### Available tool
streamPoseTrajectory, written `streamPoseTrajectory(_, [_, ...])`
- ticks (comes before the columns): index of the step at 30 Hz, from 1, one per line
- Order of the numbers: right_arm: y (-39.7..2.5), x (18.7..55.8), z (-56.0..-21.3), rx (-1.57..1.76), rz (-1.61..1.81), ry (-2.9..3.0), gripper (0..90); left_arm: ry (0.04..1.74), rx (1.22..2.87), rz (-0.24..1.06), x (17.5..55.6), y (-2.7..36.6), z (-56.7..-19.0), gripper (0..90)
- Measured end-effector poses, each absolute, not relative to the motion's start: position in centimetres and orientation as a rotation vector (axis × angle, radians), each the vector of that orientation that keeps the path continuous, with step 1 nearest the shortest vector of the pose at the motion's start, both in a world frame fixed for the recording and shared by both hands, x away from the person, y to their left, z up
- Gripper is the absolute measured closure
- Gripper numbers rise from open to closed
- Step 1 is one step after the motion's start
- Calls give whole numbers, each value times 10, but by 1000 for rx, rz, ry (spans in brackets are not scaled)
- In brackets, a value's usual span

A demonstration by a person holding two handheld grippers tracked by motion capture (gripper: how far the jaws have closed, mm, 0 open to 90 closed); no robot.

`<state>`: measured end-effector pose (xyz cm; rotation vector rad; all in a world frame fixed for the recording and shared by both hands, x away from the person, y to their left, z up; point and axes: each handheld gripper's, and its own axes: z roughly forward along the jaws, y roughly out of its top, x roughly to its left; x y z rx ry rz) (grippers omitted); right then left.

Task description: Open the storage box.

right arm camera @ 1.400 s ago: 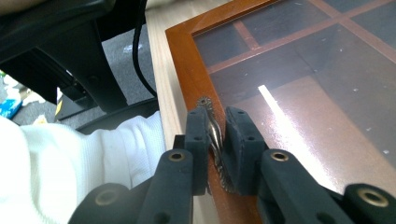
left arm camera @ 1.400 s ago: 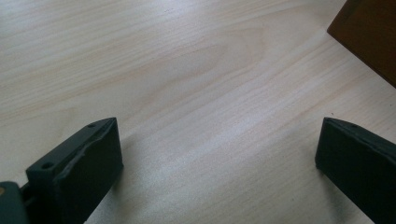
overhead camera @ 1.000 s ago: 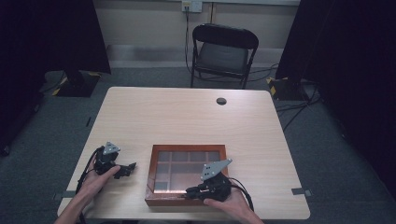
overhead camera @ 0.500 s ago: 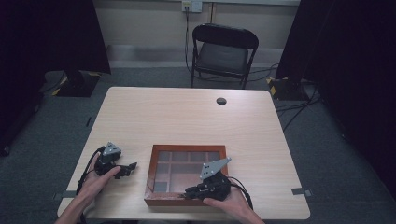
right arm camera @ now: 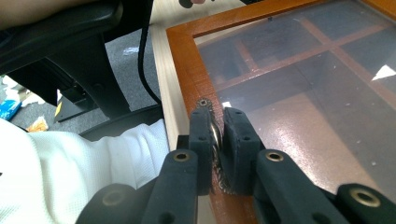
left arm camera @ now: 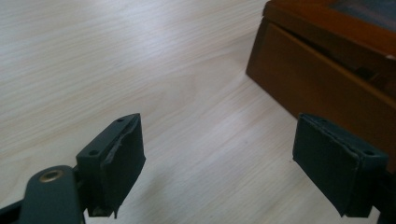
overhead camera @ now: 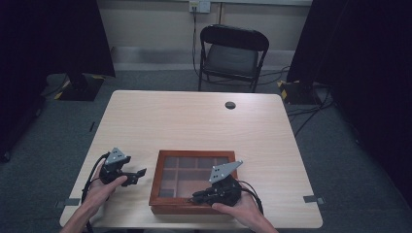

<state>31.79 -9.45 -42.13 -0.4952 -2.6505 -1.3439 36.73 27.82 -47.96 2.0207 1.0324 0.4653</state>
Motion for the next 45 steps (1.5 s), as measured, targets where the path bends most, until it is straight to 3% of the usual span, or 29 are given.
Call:
streamPoseTrajectory(35, [-95,346,-360,-458,-1354,-2645,833,870,1949,307,352,254,-462,167])
streamPoseTrajectory(45, [-96,352,-349,-443,-1365,-2656,835,831,1940,337,351,238,-454,166])
